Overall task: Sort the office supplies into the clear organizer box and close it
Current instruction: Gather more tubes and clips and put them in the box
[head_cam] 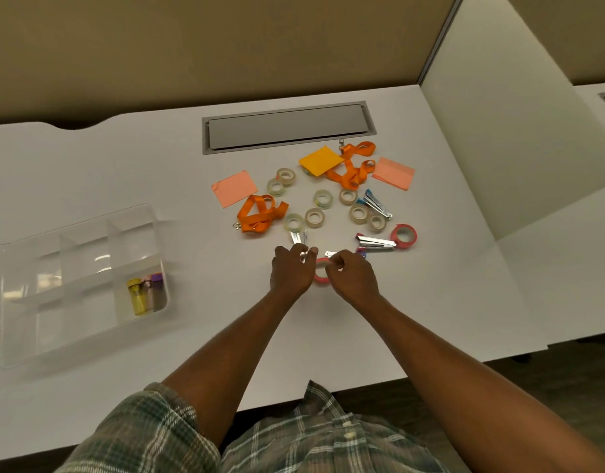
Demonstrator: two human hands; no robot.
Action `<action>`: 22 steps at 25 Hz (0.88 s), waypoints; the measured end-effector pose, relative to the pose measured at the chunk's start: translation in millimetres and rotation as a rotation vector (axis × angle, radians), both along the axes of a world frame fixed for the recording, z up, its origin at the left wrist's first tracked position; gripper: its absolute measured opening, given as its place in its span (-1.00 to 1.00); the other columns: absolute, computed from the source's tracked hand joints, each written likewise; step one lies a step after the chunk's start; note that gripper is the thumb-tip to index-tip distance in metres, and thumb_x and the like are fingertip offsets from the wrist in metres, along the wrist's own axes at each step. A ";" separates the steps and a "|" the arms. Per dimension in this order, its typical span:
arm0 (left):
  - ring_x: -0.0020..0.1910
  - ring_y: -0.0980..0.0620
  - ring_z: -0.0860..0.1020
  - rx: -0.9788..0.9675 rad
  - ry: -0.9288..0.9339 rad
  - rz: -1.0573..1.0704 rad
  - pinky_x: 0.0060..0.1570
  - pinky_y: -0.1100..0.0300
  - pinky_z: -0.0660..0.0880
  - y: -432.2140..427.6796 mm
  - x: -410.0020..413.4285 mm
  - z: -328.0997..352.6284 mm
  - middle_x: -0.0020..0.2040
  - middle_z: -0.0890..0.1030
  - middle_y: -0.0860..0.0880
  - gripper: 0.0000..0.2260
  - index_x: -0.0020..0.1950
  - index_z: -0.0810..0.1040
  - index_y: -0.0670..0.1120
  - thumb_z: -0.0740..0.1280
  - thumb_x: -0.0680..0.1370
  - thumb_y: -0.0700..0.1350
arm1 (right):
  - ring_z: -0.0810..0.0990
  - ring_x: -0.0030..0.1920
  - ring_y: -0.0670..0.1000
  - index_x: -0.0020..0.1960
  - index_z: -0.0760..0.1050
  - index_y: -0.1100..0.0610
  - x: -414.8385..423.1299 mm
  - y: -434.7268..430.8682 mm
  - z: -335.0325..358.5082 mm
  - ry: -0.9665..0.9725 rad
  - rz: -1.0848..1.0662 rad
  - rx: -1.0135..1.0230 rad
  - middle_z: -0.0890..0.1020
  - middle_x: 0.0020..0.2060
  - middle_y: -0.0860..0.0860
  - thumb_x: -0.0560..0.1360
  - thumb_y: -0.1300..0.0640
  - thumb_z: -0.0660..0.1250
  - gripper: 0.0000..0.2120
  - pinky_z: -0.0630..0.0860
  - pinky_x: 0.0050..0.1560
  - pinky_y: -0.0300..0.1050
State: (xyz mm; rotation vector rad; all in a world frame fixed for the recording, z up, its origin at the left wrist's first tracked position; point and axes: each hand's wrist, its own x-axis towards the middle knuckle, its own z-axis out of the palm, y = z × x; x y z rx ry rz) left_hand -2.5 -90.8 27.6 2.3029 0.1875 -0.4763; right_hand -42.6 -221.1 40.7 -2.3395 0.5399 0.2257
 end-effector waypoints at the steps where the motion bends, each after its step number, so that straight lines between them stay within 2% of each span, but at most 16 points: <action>1: 0.20 -0.18 0.50 0.074 -0.008 -0.058 0.20 -0.05 0.47 -2.9 0.7 -4.7 0.21 0.45 -0.18 -0.59 0.33 0.51 0.01 0.16 0.61 0.19 | 0.63 0.06 0.11 0.06 0.62 0.14 -0.5 -7.4 -1.1 -0.007 -0.001 0.004 0.68 0.00 0.09 0.52 0.07 0.31 -0.80 0.55 0.08 -0.03; 4: 0.21 -0.21 0.46 0.269 -0.062 -0.185 0.17 -0.09 0.49 -8.1 3.4 -16.7 0.24 0.41 -0.20 -0.64 0.36 0.49 0.03 0.14 0.64 0.11 | 0.62 0.08 0.09 0.06 0.61 0.12 -0.8 -30.0 -3.5 -0.019 -0.011 -0.003 0.67 0.03 0.06 0.50 0.12 0.32 -0.82 0.53 0.06 -0.07; 6: 0.12 -0.22 0.50 0.337 -0.155 -0.213 0.05 -0.07 0.54 -10.8 5.0 -21.5 0.17 0.44 -0.21 -0.70 0.25 0.55 -0.05 0.17 0.64 0.04 | 0.57 0.13 0.10 0.13 0.58 0.11 0.8 -47.1 -5.6 -0.046 0.010 -0.057 0.63 0.08 0.05 0.50 0.14 0.32 -0.79 0.53 0.09 -0.01; 8: 0.05 -0.23 0.51 0.364 -0.199 -0.211 -0.04 -0.04 0.53 -12.6 6.8 -22.7 0.12 0.45 -0.22 -0.76 0.19 0.54 -0.12 0.21 0.62 -0.03 | 0.51 0.19 0.13 0.25 0.52 0.08 4.8 -66.6 -7.3 -0.075 0.077 -0.193 0.57 0.16 0.06 0.51 0.17 0.30 -0.69 0.51 0.08 0.03; 11: 0.06 -0.24 0.51 0.396 -0.151 -0.179 -0.06 -0.04 0.50 -8.7 6.2 -23.5 0.13 0.44 -0.23 -0.72 0.28 0.45 -0.15 0.26 0.58 -0.11 | 0.46 0.26 0.18 0.45 0.38 0.07 12.3 -93.6 -12.8 -0.042 0.257 -0.412 0.49 0.32 0.08 0.49 0.26 0.27 -0.48 0.50 0.10 0.07; 14: 0.05 -0.21 0.56 0.414 -0.080 -0.160 -0.05 -0.01 0.50 -1.3 0.5 -24.8 0.13 0.49 -0.21 -0.66 0.32 0.38 -0.16 0.29 0.56 -0.15 | 0.47 0.24 0.19 0.52 0.29 0.07 18.3 -106.5 -20.8 0.017 0.419 -0.530 0.51 0.31 0.09 0.52 0.27 0.24 -0.43 0.49 0.05 0.05; 18: 0.00 -0.24 0.59 0.290 -0.044 -0.034 -0.15 0.04 0.43 6.8 -4.3 -24.2 0.06 0.55 -0.21 -0.67 0.24 0.33 -0.18 0.30 0.51 -0.21 | 0.53 0.13 0.20 0.43 0.36 0.08 22.8 -103.0 -27.8 0.025 0.468 -0.639 0.55 0.14 0.14 0.59 0.19 0.15 -0.59 0.47 -0.08 0.04; 20: -0.01 -0.25 0.61 0.191 -0.003 0.056 -0.14 0.05 0.46 12.8 -3.9 -22.9 0.04 0.60 -0.21 -0.64 0.21 0.32 -0.18 0.37 0.49 -0.18 | 0.56 0.10 0.21 0.36 0.39 0.10 23.2 -98.5 -30.4 0.051 0.423 -0.580 0.55 0.11 0.15 0.61 0.15 0.15 -0.67 0.48 -0.08 0.04; 22: -0.09 -0.20 0.64 -0.023 0.126 0.201 -0.07 -0.02 0.58 20.8 -3.3 -19.8 0.03 0.63 -0.23 -0.54 0.28 0.32 -0.14 0.44 0.48 -0.16 | 0.57 0.12 0.22 0.33 0.40 0.13 26.7 -93.4 -27.6 0.060 0.296 -0.440 0.56 0.12 0.17 0.59 0.15 0.23 -0.68 0.51 -0.02 0.06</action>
